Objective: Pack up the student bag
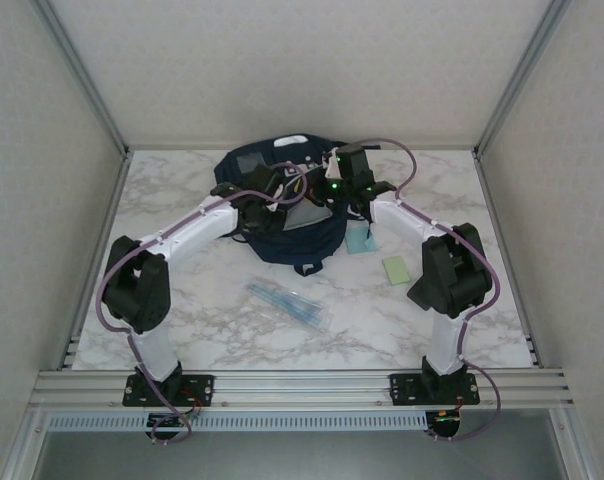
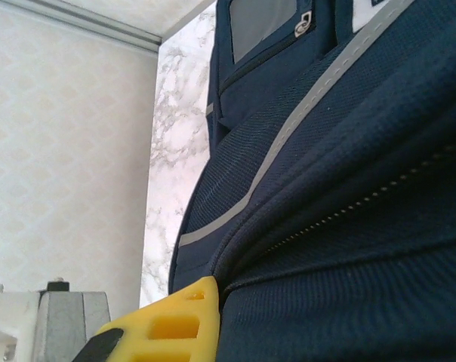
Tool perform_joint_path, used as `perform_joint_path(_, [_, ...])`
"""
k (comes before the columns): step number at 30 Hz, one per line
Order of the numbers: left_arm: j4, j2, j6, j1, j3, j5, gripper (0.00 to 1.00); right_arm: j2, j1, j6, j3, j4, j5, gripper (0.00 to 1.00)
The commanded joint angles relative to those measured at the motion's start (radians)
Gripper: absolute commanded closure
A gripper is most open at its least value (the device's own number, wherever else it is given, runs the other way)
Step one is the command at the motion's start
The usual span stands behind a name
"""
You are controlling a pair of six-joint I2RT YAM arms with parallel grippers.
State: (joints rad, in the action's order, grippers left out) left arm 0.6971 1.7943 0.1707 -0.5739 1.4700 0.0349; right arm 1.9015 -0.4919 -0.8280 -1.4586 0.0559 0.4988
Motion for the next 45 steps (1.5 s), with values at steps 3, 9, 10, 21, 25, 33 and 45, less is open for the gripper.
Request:
perform_joint_path(3, [0.032,-0.099,-0.003,0.077,-0.040,0.154,0.91,-0.051,0.022,0.053,-0.044,0.017,0.006,1.00])
perform_joint_path(9, [-0.020,-0.113,-0.012,0.160,-0.081,0.482,1.00,-0.062,0.022,0.097,-0.049,0.044,0.028,1.00])
perform_joint_path(10, [0.019,-0.108,-0.042,0.170,-0.072,0.482,1.00,-0.062,0.022,0.105,-0.052,0.050,0.030,1.00])
perform_joint_path(21, [0.104,-0.148,-0.083,0.170,-0.073,0.355,0.71,-0.044,0.021,0.117,-0.082,0.069,0.050,1.00])
perform_joint_path(25, [0.072,-0.137,-0.026,0.175,-0.075,0.400,0.70,-0.051,0.021,0.125,-0.071,0.079,0.046,1.00])
perform_joint_path(33, [-0.057,-0.240,0.095,0.109,-0.179,0.239,0.55,-0.047,0.018,0.122,-0.079,0.082,0.044,1.00])
perform_joint_path(45, [-0.235,-0.191,0.255,-0.157,-0.258,-0.299,0.43,-0.043,0.004,0.056,-0.055,0.015,0.037,1.00])
